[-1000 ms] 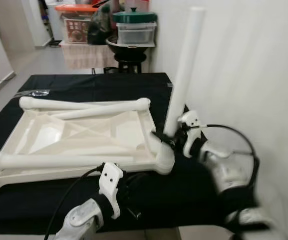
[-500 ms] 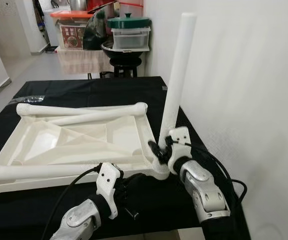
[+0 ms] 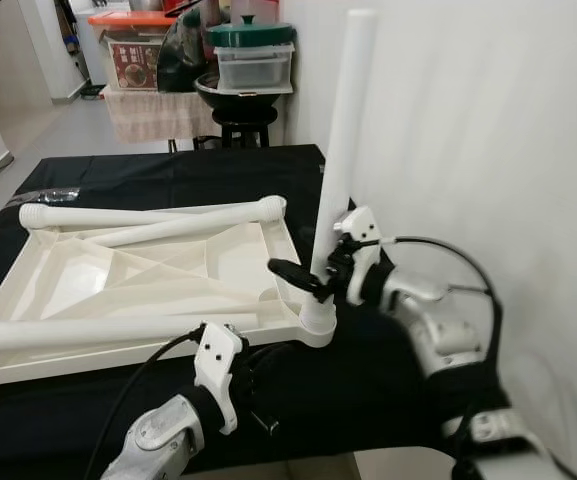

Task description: Building children table

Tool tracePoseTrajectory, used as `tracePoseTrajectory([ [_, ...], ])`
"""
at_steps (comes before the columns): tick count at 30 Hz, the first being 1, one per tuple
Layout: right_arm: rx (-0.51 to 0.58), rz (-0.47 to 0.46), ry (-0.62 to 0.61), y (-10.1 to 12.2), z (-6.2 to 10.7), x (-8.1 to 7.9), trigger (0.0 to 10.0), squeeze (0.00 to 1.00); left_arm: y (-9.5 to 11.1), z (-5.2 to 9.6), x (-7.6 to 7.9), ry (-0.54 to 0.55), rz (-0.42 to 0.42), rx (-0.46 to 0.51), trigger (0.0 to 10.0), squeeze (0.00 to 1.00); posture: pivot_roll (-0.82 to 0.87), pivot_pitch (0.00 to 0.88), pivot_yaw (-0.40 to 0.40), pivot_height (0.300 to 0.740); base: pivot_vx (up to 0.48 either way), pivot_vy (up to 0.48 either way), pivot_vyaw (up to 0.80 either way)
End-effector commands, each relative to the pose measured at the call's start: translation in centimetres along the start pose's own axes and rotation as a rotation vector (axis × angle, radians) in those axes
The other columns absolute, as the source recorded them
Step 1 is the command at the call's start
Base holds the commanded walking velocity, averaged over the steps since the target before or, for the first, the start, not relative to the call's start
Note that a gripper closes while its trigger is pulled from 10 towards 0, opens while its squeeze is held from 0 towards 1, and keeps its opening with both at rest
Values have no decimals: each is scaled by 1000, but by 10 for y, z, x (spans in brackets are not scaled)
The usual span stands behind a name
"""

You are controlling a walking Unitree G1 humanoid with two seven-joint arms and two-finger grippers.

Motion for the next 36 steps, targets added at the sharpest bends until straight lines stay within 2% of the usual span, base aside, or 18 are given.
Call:
tracePoseTrajectory([
  [1, -63, -5, 162, -11, -5, -15, 10000, 0, -2, -1, 0, 3, 3, -4, 10000, 0, 63, 0, -64, 740, 0, 0, 0],
  [2, -101, -26, 190, -17, -2, -11, 7882, 0, -3, -2, 0, 3, 4, -3, 10000, 0, 63, 0, -64, 740, 0, 0, 0],
  [3, -101, -26, 190, -17, -2, -11, 7882, 0, -3, -2, 0, 3, 4, -3, 10000, 0, 63, 0, -64, 740, 0, 0, 0],
  [4, -121, -44, 197, -21, 1, -7, 314, 0, -3, -2, 0, 3, 6, -2, 10000, 0, 66, 0, -67, 740, 0, 0, 0],
  [6, -128, -62, 187, -22, 3, -2, 0, 0, -3, -2, 0, 4, 6, -1, 10000, 0, 67, 0, -67, 740, 0, 0, 0],
  [13, -106, -93, 133, -26, 10, 4, 0, 0, -2, -1, 1, 7, 5, 2, 10000, 0, 68, 0, -63, 740, 0, 0, 0],
  [17, -142, -113, 47, -47, 26, 8, 0, 0, -1, -1, 2, 7, 6, 5, 10000, 0, 71, 0, -63, 740, 0, 0, 0],
  [20, -223, -91, -61, -68, 36, 9, 0, 0, 0, 1, 1, 9, 6, 7, 10000, 0, 73, 0, -66, 740, 0, 0, 0],
  [21, -235, -113, -193, -77, 35, 10, 0, 0, 1, 2, 1, 10, 3, 7, 10000, 0, 73, 0, -68, 740, 0, 0, 0],
  [22, -235, -113, -193, -77, 35, 10, 0, 0, 1, 2, 1, 10, 3, 7, 10000, 0, 73, 0, -68, 740, 0, 0, 0],
  [23, -206, -244, -486, -86, 37, 14, 0, 0, 2, 3, 0, 11, 1, 7, 10000, 0, 75, 12, -65, 740, 0, 0, 0],
  [24, -206, -244, -486, -86, 37, 14, 0, 0, 2, 3, 0, 11, 1, 7, 10000, 0, 75, 12, -65, 740, 0, 0, 0],
  [26, -180, -386, -697, -95, 39, -13, 0, 0, 2, 4, -1, 11, -2, 6, 10000, 0, 70, 13, -50, 740, 0, 0, 0],
  [27, -180, -366, -681, -92, 32, -22, 0, 0, 2, 4, -2, 12, -5, 5, 10000, 0, 56, 4, -28, 740, 0, 0, 0],
  [31, -184, -334, -653, -91, 26, -22, 0, 0, 2, 4, -3, 13, -5, 4, 10000, 0, 56, 3, -28, 740, 0, 0, 0],
  [33, -202, -309, -633, -91, 15, -15, 0, 0, 1, 3, -2, -4, -4, -4, 10000, 0, 71, 0, -40, 740, 0, 0, 0],
  [34, -203, -306, -615, -90, 11, -14, 10000, 0, 1, 3, -2, 1, -7, -3, 10000, 0, 70, 0, -38, 740, 0, 0, 0],
  [36, -203, -303, -602, -89, 8, -15, 10000, 0, 1, 3, -3, 6, -10, -2, 10000, 0, 72, 0, -38, 740, 0, 0, 0],
])
Point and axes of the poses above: a point about 5 cm out from each wrist's last joint towards the gripper, its own z axis pointing back from the gripper into the wrist, its own y axis along the axis of the wrist's last joint, x = y × z, the point moved 5 cm from there along -z, pointing out of the wrist towards the gripper, and after that the axes turned 4 degrees about -z, right-handed, at the moved point
